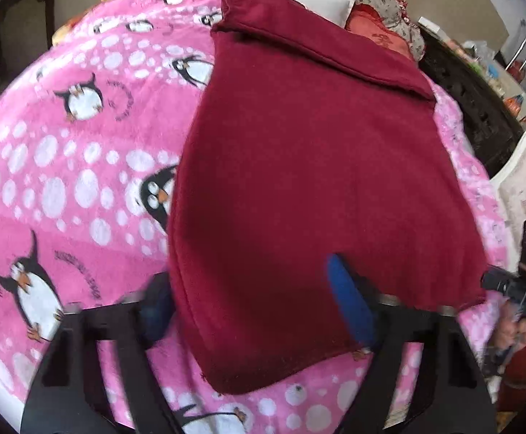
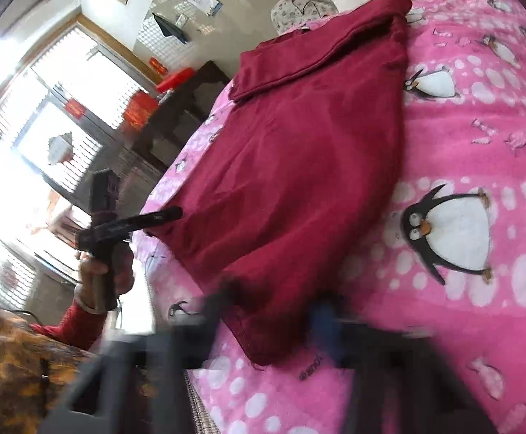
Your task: Fold small clothes
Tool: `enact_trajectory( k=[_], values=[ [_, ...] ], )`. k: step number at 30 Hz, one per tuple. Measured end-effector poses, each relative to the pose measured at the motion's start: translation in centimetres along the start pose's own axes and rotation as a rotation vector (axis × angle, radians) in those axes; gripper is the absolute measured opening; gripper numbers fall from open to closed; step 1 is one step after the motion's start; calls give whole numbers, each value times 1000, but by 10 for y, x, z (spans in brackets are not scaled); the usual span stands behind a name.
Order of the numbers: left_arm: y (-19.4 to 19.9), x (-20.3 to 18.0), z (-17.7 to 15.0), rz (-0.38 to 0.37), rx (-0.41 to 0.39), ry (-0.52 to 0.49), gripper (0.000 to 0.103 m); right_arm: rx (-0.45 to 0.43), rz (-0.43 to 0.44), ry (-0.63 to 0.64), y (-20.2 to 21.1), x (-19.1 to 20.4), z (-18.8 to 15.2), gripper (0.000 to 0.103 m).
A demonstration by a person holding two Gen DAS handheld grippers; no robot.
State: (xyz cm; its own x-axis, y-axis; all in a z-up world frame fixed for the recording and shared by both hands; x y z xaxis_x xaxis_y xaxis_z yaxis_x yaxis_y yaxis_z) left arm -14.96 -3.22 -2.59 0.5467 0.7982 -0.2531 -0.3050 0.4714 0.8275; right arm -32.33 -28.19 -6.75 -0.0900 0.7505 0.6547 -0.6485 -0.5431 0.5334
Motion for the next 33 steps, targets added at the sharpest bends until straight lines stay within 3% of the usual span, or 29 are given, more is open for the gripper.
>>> enact_trajectory(
  k=[1, 2, 3, 8, 11, 18, 24, 26, 28, 31, 33],
  values=[
    [1, 0, 1, 2, 3, -6, 26, -3, 46, -36, -4, 0, 0, 11],
    [1, -1, 2, -38, 20, 2, 13, -2, 48, -30, -6, 3, 0, 10],
    [1, -1, 3, -93, 44, 22, 8, 8, 41, 0, -10, 9, 2, 10],
    [16, -1, 31, -186, 12, 49, 8, -99, 205, 29, 10, 31, 41, 10],
    [29, -3, 63, -248, -36, 58, 8, -177, 234, 57, 24, 39, 77, 10],
    [35, 2, 186, -300, -172, 88, 8, -340, 123, 93, 36, 21, 194, 10],
    [-29, 5, 296, -241, -179, 141, 8, -420, 35, -26, 24, -51, 299, 10],
    [-55, 7, 319, -222, -160, 144, 8, -411, -33, -62, 11, -81, 324, 10],
    [-80, 13, 338, -272, -109, 221, 10, -428, -106, -141, -1, -118, 345, 13],
    [-95, 17, 355, -302, -72, 238, 21, -354, -104, -218, -20, -149, 358, 28],
    [-93, 18, 357, -293, -50, 238, 21, -370, -61, -217, -13, -145, 357, 35]
  ],
)
Point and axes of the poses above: each gripper's, at about its wrist camera, not at the fingertips, and y roughly against the way its jaws point, x to its left, z to its top, the point moved 5 cm from there along -y, roughly the way its jaws point
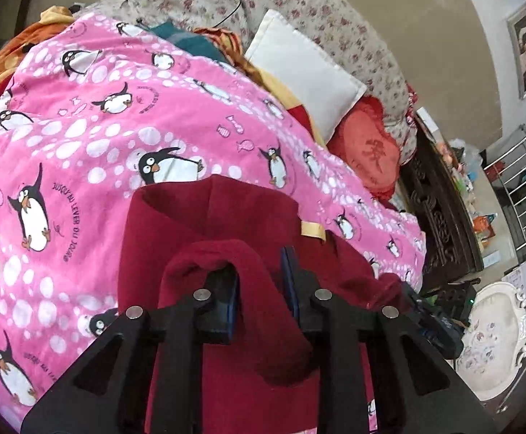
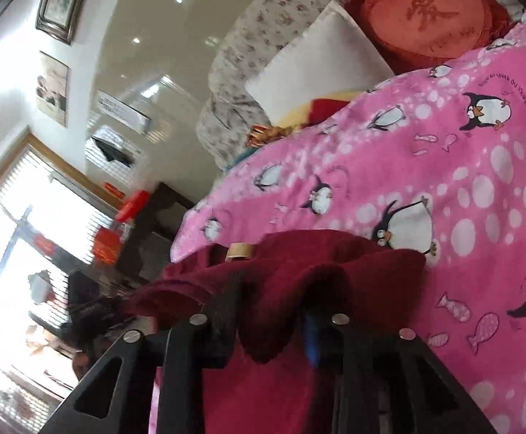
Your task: Fold small clothes
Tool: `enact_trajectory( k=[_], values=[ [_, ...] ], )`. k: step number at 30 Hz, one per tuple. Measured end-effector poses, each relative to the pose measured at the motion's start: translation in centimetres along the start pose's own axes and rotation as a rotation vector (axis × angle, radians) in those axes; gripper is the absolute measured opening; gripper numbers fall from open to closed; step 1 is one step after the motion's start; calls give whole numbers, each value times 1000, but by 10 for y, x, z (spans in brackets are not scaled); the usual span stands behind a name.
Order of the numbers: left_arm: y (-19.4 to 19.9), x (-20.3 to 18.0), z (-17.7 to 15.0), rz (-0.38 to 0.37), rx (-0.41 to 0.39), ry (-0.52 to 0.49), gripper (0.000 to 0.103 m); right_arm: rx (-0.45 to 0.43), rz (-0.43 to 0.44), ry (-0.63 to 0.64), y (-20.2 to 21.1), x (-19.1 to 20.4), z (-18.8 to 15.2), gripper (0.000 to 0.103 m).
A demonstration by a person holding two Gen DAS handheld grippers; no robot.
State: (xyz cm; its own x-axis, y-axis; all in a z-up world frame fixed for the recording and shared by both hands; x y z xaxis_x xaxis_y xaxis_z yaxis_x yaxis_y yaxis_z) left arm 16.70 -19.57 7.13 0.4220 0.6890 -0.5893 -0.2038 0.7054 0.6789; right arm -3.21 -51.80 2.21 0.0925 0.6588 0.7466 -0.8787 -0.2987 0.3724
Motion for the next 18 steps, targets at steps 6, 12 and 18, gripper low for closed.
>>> enact_trajectory(
  k=[6, 12, 18],
  values=[
    [22, -22, -13, 52, -7, -147, 35, -121, -49, 97, 51, 25, -6, 52],
    [41, -30, 4, -15, -141, -96, 85, -76, -13, 214, 44, 61, -21, 52],
    [30, -43, -9, 29, -134, -173, 85, 64, -225, 383, -25, 74, -39, 52]
  ],
)
Point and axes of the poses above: each gripper's, at about its wrist camera, not at the fingertips, and y roughly against the way its jaws point, x to its left, z to its top, the point moved 5 cm from there along -y, roughly the way its jaws point
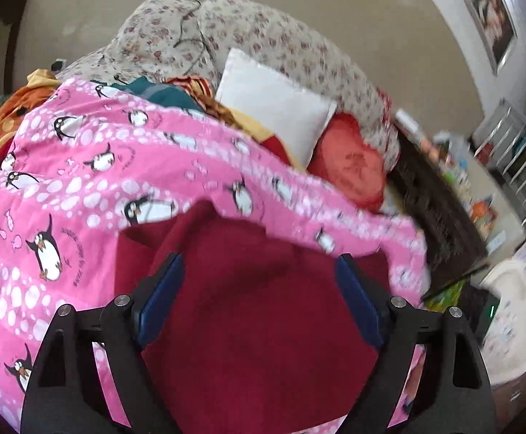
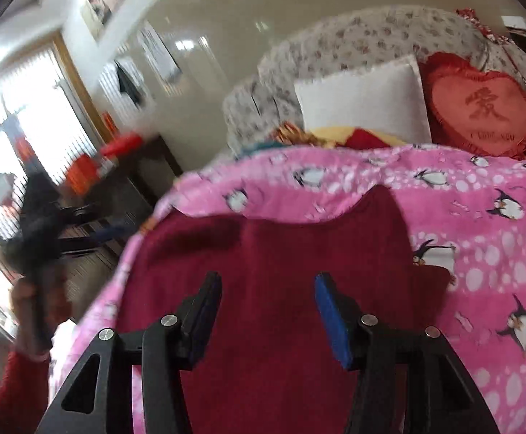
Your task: Fold small clothes
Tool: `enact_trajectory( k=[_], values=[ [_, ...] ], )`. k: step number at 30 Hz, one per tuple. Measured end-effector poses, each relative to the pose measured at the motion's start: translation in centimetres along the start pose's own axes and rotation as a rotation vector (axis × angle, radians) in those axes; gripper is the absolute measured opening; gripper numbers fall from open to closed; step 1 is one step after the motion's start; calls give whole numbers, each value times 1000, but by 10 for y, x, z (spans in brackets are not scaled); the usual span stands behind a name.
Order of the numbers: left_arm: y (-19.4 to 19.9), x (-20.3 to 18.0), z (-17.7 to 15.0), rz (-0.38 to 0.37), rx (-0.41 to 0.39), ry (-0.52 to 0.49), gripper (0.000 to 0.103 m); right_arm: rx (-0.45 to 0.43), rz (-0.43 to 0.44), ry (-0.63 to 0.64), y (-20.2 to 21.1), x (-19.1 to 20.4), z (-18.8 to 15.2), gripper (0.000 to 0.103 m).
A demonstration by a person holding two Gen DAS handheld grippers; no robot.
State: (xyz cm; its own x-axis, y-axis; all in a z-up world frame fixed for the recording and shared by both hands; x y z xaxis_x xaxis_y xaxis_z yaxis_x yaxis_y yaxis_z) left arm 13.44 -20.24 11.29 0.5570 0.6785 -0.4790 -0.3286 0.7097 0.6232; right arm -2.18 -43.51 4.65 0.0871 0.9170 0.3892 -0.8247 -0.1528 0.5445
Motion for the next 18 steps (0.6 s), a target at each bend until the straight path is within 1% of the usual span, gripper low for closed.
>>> enact_trajectory(
  k=[1, 2, 4, 5, 6, 8, 9, 10, 11, 13, 16, 18],
  values=[
    [-8, -1, -5, 15, 11, -10, 85, 31, -21, -17, -14, -5, 1, 52],
    [-16, 1, -9, 31, 21, -12, 85, 61, -63, -37, -29, -13, 4, 52],
    [-40, 12, -15, 102, 51, 7, 85, 85, -206, -47, -50, -32, 8, 52],
    [-50, 18, -16, 126, 56, 21, 85, 103, -262, -64, -60, -44, 8, 52],
    [-61, 27, -16, 143, 62, 39, 85, 125, -270, -88, -69, -53, 6, 52],
    [-69, 38, -13, 147, 39, 62, 85, 159, -251, -123, -80, -63, 5, 52],
    [-69, 38, -11, 149, 26, 60, 85, 157, -245, -128, -78, -63, 6, 52],
    [-69, 37, -10, 155, 29, 54, 85, 152, -235, -129, -74, -61, 8, 52],
    [-68, 36, -10, 161, 37, 51, 85, 144, -225, -125, -68, -60, 10, 52],
    [-60, 32, -11, 152, 28, 54, 85, 104, -217, -119, -44, -54, 10, 52],
    [-42, 27, -21, 161, 13, 36, 85, 53, -203, -102, -14, -43, 2, 53],
    [-31, 25, -31, 180, -1, 23, 85, 63, -200, -75, 0, -33, -11, 53]
  ],
)
Point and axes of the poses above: each gripper's, at about its wrist camera, not at the fingertips, and y roughly against the way its jaws point, x to its left, z to its top, the point moved 5 cm from there along -y, roughly the way its jaws point
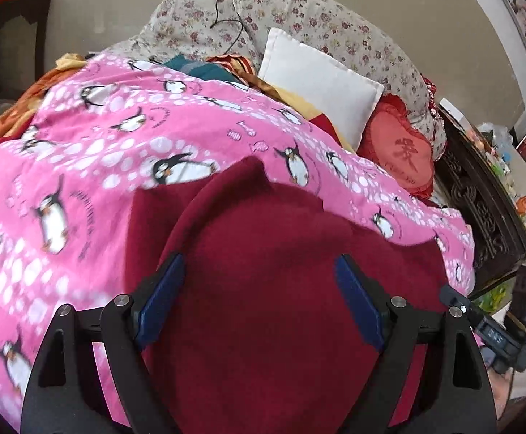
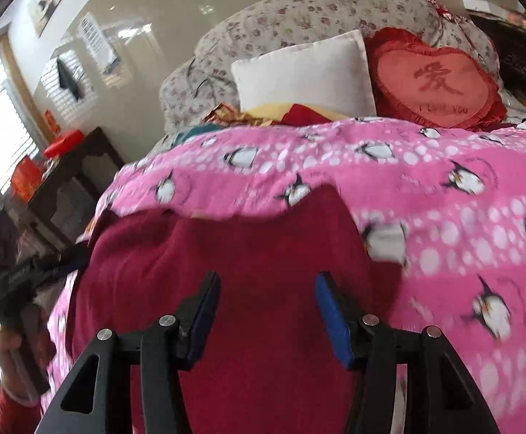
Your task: Fold small clothes
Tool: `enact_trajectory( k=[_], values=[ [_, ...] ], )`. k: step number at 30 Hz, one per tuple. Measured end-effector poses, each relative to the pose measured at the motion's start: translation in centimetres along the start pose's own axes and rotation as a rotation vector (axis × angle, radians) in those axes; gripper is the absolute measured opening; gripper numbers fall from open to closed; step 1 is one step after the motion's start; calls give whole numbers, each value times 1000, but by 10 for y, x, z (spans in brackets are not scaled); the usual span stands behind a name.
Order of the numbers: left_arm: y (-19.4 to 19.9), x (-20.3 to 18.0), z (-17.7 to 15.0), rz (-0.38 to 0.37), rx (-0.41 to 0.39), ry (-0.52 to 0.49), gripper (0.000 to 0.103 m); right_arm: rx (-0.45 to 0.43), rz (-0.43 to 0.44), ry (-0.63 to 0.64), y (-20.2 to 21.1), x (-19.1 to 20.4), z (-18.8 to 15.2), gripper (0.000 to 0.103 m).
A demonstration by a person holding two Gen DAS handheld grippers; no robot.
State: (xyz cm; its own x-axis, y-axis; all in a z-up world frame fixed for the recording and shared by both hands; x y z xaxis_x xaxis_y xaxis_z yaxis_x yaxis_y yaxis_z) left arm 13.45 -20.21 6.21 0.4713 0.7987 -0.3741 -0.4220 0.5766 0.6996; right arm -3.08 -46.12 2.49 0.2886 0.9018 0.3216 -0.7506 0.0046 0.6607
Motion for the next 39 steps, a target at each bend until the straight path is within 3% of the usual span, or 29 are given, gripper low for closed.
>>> enact_trajectory(
  k=[5, 8, 10, 15, 18, 23, 27, 32, 39],
  values=[
    [22, 7, -25, 18, -86, -13, 85, -44, -45, 89, 13, 5, -29, 53],
    [7, 21, -45, 53, -45, 5, 85, -33, -66, 132, -4, 6, -32, 59],
    [1, 29, -55, 25, -8, 49, 85, -5, -85, 142, -5, 10, -29, 59],
    [26, 36, -72, -3, -46, 66, 85, -35, 23, 97, 24, 29, -30, 59],
    [39, 43, -83, 24, -58, 70, 85, -45, 13, 114, 30, 36, -42, 59],
    [56, 54, -94, 112, -112, 49, 85, 14, 15, 117, 7, 38, -68, 60],
    [56, 62, -99, 96, -113, 72, 85, 34, -13, 123, 6, 45, -66, 63],
    [49, 73, -104, 85, -117, 95, 85, 7, 79, 159, 15, 89, -50, 63],
    [41, 79, -110, 73, -106, 92, 85, 11, 199, 225, -26, 167, -30, 63]
  ],
)
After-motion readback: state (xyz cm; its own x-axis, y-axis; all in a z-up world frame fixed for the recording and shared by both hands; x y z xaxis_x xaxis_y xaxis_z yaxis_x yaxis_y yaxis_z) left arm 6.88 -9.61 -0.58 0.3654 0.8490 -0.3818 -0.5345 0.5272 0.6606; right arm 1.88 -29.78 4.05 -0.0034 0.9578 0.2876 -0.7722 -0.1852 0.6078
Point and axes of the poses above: each gripper's, at about its wrist camera, not at the fingertips, and y roughly against the way its jaws point, x to its left, z to its top, the point moved 5 cm from there along -y, roughly the way its jaws point
